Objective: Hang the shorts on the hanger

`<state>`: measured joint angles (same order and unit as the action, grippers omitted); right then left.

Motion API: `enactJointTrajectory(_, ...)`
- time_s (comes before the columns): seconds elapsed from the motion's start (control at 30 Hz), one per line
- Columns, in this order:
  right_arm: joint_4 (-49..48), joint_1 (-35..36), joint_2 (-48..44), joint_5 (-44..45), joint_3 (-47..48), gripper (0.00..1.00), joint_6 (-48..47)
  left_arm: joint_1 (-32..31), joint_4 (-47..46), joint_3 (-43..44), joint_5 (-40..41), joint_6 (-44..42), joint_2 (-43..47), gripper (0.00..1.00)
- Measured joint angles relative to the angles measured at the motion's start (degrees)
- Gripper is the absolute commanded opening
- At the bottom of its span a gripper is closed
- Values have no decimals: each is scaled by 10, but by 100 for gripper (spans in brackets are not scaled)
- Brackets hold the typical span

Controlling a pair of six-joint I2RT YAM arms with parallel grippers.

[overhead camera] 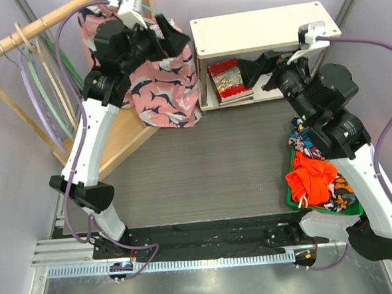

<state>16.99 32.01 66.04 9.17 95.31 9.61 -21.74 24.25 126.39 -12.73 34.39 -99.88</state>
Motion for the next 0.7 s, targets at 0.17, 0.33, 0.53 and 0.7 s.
enactJointTrajectory(0.17, 34, 0, -40, 8, -39, 100, -33, -78, 151, 78, 2, -182, 3, 100)
enactJointTrajectory(0.33, 89, -2, -102, 3, -101, 100, -62, -124, 324, 87, 3, -341, 19, 100)
enactJointTrajectory(0.53, 151, -34, -190, -23, -221, 100, -85, -133, 458, -8, 12, -425, 40, 100)
enactJointTrajectory(0.7, 193, -54, -254, -44, -320, 100, -114, -133, 493, -162, 24, -437, 76, 100)
